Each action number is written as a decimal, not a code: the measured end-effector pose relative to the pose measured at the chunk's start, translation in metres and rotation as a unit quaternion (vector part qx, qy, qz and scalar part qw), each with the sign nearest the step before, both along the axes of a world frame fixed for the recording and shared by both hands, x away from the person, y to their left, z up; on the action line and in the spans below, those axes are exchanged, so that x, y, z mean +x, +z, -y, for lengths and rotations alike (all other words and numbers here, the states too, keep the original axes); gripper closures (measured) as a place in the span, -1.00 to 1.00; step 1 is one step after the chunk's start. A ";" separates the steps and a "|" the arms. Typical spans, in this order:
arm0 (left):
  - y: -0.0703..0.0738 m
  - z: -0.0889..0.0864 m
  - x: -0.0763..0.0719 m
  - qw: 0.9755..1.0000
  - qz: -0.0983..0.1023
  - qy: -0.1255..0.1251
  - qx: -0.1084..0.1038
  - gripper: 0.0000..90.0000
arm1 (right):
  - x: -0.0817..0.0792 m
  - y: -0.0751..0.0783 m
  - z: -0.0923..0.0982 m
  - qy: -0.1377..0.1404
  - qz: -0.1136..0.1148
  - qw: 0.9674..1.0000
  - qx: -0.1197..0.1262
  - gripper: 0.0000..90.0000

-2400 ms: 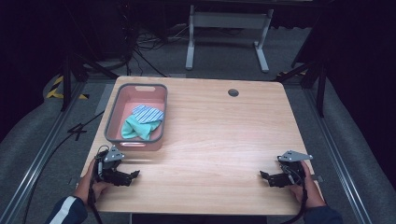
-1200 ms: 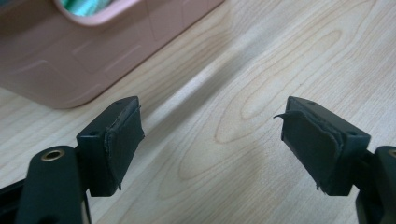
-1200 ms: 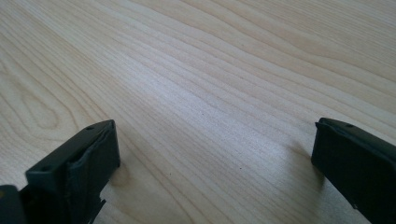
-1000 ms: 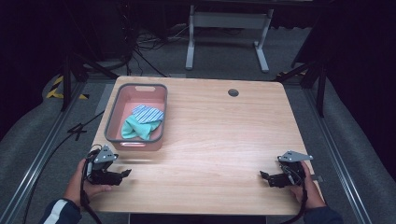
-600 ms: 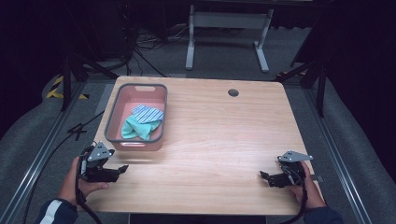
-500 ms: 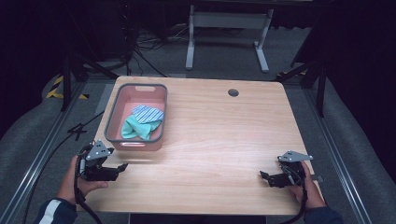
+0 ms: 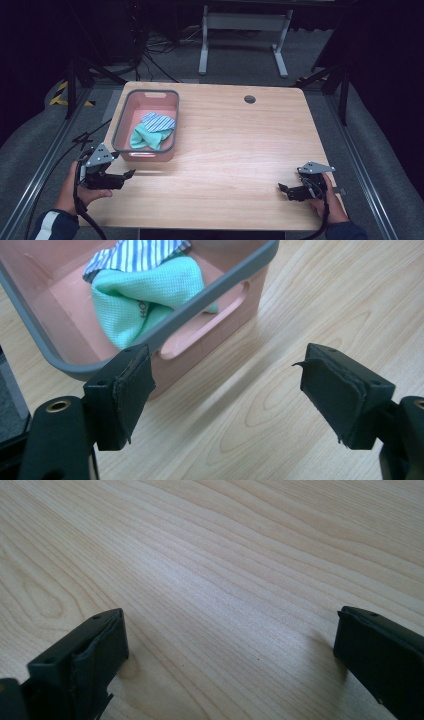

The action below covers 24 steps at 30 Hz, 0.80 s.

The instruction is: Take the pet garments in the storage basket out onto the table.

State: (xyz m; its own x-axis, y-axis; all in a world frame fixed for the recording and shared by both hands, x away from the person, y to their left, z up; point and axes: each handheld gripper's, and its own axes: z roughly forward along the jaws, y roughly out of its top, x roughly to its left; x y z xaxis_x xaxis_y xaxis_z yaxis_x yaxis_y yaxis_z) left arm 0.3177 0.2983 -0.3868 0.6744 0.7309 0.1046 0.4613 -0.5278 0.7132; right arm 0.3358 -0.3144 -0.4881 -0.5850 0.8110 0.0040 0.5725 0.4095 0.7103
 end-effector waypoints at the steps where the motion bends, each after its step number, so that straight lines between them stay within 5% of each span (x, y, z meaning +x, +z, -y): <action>1: 0.003 0.001 0.001 1.000 0.001 -0.002 -0.004 -0.52 | 0.000 0.000 0.000 0.000 0.000 1.000 0.000 -0.97; 14: 0.021 0.008 0.023 1.000 0.021 -0.003 0.009 -0.54 | 0.000 0.000 0.000 -0.001 0.000 1.000 0.000 -0.97; 24: 0.023 0.017 0.058 1.000 -0.001 0.001 0.019 -0.55 | 0.000 0.000 0.000 -0.001 0.000 1.000 0.000 -0.97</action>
State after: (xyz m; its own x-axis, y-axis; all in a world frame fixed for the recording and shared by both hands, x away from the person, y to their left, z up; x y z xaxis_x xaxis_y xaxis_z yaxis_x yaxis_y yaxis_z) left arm 0.3758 0.2814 -0.3638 0.6734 0.7277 0.1303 0.4636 -0.5530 0.6923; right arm 0.3356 -0.3144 -0.4880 -0.5840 0.8117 0.0041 0.5732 0.4088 0.7101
